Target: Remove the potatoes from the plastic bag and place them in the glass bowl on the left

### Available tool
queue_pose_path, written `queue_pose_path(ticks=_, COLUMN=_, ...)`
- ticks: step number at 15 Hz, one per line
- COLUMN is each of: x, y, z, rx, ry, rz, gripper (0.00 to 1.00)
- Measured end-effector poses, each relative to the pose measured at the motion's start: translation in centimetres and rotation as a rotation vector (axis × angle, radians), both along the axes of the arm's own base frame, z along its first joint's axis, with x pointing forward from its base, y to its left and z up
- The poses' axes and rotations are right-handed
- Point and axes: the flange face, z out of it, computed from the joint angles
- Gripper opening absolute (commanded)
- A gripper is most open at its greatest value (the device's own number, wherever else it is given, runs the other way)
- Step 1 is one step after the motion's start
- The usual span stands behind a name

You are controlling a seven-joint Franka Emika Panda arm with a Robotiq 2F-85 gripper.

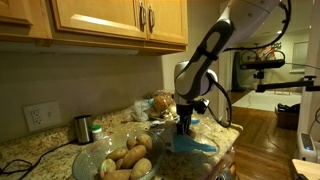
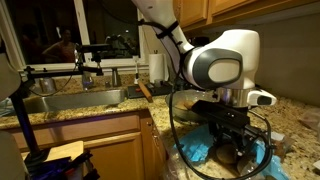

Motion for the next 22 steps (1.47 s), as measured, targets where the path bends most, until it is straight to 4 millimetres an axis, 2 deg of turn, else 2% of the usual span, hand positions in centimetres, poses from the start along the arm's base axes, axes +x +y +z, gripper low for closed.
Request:
queue_pose_path(ticks=5, x=-0.5, y=-0.3, z=0.0, rx=0.015, ry=0.008, rz=0.019, gripper=0.34)
queue_pose_path(ticks=13, x=-3.1, y=-0.4, z=0.4, rx=0.059, ry=0.106, rz=0.039, gripper=0.34)
queue_pose_path(ticks=16, x=-3.5, y=-0.3, z=1.2, rx=0.057, ry=0.098, rz=0.042, gripper=0.34)
queue_pose_path(ticks=22, x=-3.7, y=0.2, z=4.4, rx=0.044, ry=0.067, rz=0.061, gripper=0.34)
